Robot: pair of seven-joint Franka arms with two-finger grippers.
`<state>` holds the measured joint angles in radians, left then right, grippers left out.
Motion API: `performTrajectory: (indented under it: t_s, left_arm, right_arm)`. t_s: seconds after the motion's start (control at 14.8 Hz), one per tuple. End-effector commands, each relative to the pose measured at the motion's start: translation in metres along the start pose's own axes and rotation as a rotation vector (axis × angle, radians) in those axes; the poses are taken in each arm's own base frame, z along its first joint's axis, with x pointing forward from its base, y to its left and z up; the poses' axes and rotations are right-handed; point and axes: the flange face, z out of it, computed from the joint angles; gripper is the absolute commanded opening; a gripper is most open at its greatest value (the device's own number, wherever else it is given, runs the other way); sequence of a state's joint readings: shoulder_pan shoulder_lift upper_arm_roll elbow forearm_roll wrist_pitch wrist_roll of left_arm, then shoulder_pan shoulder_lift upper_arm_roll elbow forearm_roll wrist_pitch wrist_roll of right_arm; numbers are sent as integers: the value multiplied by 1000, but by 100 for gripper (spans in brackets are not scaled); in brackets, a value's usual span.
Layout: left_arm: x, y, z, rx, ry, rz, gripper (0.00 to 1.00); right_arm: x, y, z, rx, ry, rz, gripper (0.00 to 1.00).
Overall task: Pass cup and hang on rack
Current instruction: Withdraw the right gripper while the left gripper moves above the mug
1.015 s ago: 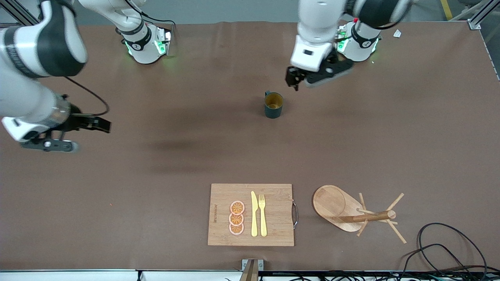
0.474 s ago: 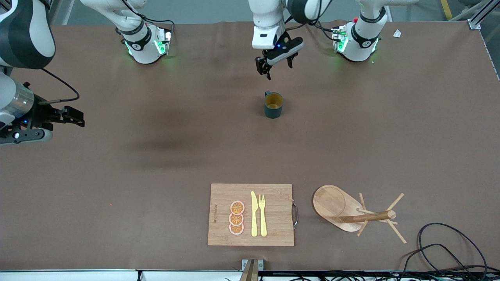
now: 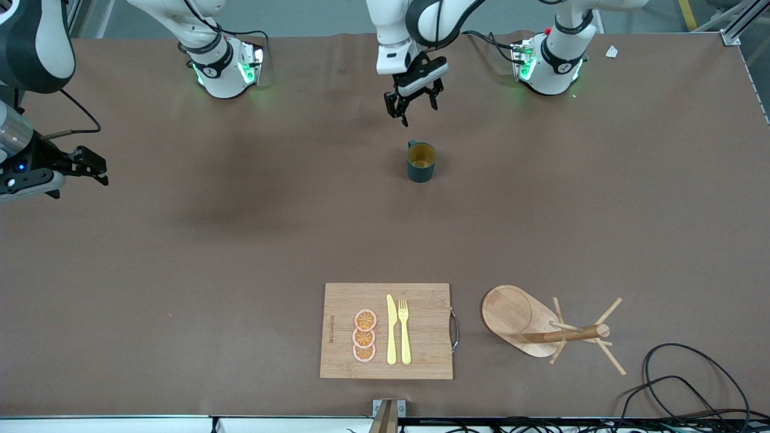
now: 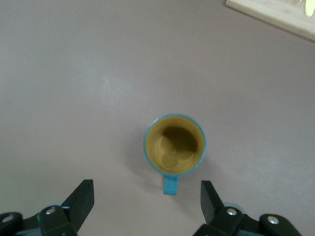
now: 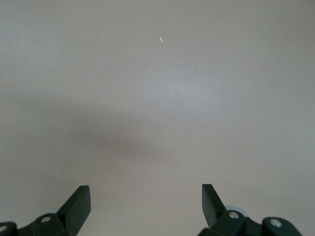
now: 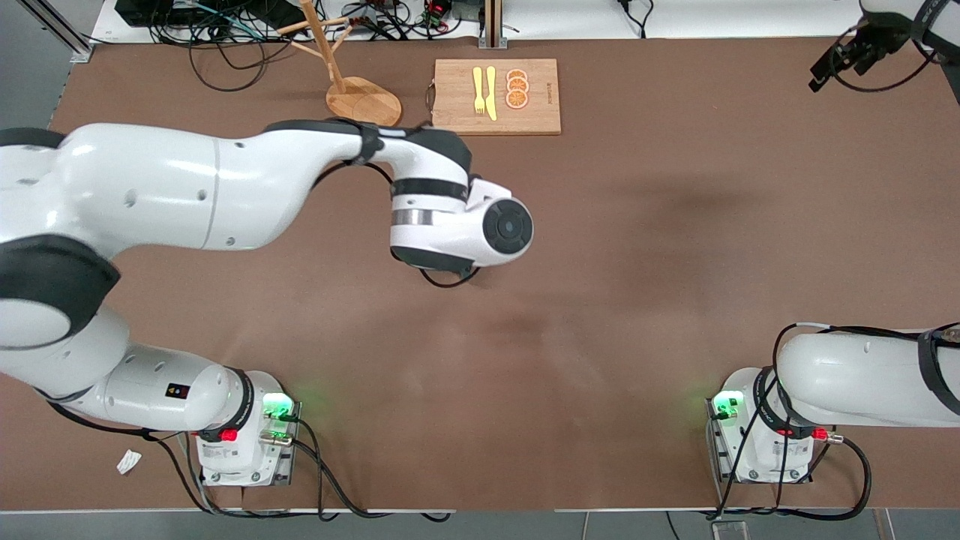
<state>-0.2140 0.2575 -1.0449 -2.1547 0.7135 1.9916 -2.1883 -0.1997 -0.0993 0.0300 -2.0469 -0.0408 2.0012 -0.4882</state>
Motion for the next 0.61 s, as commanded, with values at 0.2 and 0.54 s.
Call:
performTrajectory:
  t_s: [0.2, 0.54]
  left_arm:
    - [-75, -8, 43, -16, 124, 18, 96]
    - [-112, -23, 73, -30, 277, 20, 96]
  right_arm:
    - [-25, 3, 23, 6, 9, 25, 100]
    - [-23, 1, 25, 6, 9, 20, 100]
